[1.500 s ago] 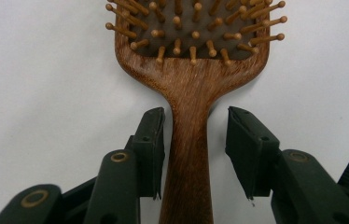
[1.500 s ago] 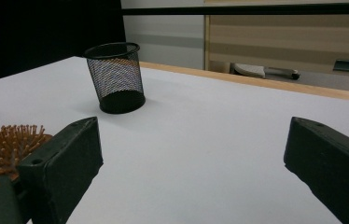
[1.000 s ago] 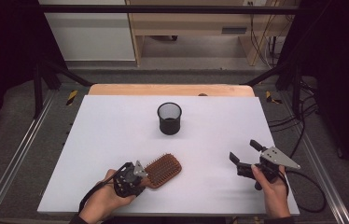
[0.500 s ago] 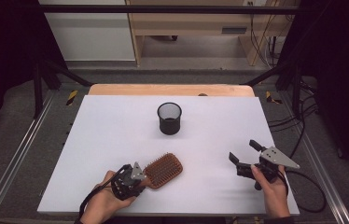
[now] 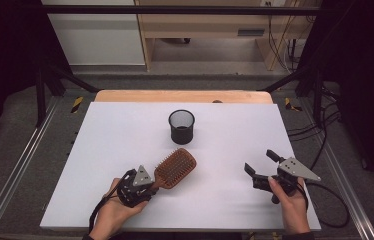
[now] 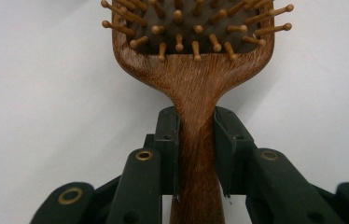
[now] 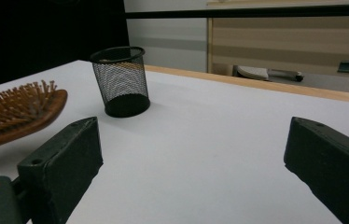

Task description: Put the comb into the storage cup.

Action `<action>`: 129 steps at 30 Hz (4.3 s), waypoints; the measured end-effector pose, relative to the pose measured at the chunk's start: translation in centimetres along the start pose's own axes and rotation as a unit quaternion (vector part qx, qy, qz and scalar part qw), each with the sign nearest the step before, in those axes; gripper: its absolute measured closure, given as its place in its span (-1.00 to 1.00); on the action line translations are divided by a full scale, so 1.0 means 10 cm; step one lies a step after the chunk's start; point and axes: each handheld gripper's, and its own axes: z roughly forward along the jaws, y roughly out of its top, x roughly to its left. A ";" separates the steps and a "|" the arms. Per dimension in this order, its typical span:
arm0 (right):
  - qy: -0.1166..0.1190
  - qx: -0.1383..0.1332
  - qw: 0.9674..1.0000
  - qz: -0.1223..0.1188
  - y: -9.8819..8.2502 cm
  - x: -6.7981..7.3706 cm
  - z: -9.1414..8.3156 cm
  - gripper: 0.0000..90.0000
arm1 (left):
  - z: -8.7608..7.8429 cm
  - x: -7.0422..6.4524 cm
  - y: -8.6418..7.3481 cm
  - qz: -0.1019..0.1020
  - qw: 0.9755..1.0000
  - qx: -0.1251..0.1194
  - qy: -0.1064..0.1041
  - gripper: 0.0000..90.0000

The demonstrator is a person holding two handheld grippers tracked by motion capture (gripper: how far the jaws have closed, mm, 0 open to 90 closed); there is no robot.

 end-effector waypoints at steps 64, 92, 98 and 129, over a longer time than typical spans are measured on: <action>0.216 0.035 0.970 0.105 0.52 1.55 1.03 -0.88 | -0.40 -0.06 0.04 -0.015 0.982 -0.175 0.067 0.62; 0.226 0.037 0.962 0.150 0.69 1.47 1.12 -0.56 | -0.33 -0.14 0.06 0.004 0.981 -0.181 0.069 0.62; 0.231 0.033 0.961 0.151 0.70 1.47 1.15 -0.49 | -0.32 -0.11 0.04 0.002 0.980 -0.185 0.073 0.62; 0.233 0.027 0.961 0.149 0.71 1.51 1.14 -0.26 | -0.22 -0.09 0.01 0.005 0.980 -0.178 0.084 0.62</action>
